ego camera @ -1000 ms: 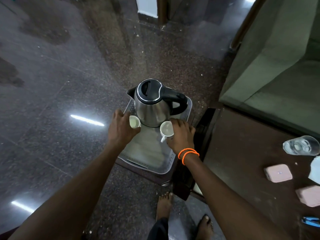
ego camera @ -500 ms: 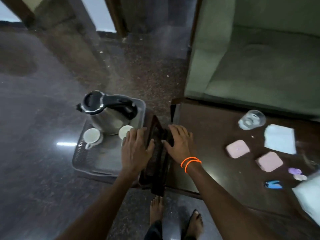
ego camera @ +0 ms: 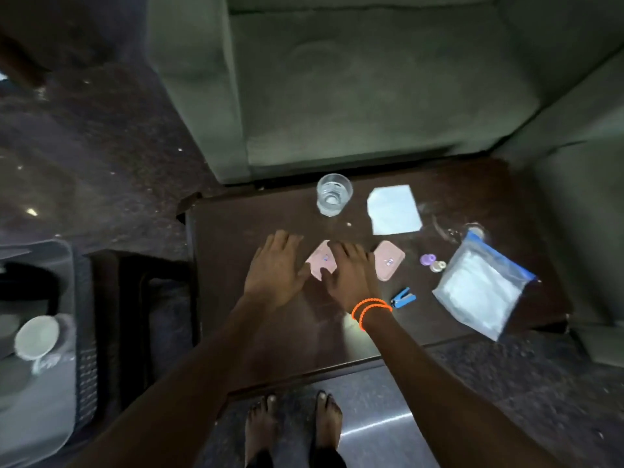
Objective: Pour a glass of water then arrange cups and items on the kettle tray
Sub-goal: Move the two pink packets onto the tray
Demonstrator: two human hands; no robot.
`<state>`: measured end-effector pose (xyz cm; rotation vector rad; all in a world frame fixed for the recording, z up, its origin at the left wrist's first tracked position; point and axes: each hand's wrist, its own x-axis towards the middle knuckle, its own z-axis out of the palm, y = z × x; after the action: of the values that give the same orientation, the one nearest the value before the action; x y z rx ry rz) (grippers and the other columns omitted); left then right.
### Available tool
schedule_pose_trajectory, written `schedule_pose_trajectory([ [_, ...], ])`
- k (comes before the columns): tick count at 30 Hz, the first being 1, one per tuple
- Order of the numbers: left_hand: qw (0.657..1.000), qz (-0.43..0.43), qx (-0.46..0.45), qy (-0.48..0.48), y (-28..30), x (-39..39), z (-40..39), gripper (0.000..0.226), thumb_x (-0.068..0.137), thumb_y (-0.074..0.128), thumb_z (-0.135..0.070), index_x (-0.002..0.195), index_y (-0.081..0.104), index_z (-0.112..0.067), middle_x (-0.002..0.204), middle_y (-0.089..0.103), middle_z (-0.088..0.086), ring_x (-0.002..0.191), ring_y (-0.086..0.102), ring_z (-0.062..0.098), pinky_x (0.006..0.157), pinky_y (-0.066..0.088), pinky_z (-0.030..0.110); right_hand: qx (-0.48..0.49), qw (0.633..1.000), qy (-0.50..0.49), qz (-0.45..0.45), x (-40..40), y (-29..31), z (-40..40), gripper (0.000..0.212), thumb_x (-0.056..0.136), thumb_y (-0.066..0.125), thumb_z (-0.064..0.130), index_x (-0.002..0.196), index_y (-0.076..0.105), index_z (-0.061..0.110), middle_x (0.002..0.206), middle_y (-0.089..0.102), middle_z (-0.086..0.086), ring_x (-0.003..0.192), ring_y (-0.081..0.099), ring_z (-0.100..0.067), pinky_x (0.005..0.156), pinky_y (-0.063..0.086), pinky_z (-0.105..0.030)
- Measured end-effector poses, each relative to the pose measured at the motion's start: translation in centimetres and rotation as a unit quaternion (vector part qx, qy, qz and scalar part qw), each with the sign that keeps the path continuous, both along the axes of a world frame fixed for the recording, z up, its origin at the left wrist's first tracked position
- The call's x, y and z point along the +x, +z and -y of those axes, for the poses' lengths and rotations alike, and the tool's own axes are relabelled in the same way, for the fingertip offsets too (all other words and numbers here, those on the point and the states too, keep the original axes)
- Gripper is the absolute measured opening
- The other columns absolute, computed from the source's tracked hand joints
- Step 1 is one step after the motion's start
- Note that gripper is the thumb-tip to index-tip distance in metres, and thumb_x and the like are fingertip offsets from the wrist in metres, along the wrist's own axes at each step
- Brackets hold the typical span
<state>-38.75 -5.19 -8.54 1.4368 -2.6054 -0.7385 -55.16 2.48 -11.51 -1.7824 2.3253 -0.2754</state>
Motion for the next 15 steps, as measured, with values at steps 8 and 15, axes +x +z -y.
schedule_pose_trajectory([
  [8,0.966,0.098,0.110,-0.212,-4.3,-6.3,2.3,0.108,0.067,0.090,-0.030,0.160,0.035,-0.026,0.168,0.026,-0.001,0.157,0.018,0.025,0.120,0.037,0.043,0.118,0.974,-0.187,0.038,-9.4,-4.0,-2.5,0.086,0.064,0.079,0.054,0.137,0.050,0.020,0.137,0.052,-0.005,0.129,0.044,-0.031,0.104,0.032,-0.046],
  [15,0.964,0.097,0.110,-0.222,-5.1,-7.5,3.1,0.096,0.071,0.085,-0.013,0.156,0.040,-0.021,0.159,0.036,0.000,0.144,0.036,0.028,0.114,0.040,0.034,0.087,0.964,-0.206,0.142,-10.7,-4.2,-1.8,0.088,0.053,0.085,0.036,0.133,0.050,0.021,0.133,0.055,-0.007,0.125,0.048,-0.033,0.104,0.036,-0.047],
])
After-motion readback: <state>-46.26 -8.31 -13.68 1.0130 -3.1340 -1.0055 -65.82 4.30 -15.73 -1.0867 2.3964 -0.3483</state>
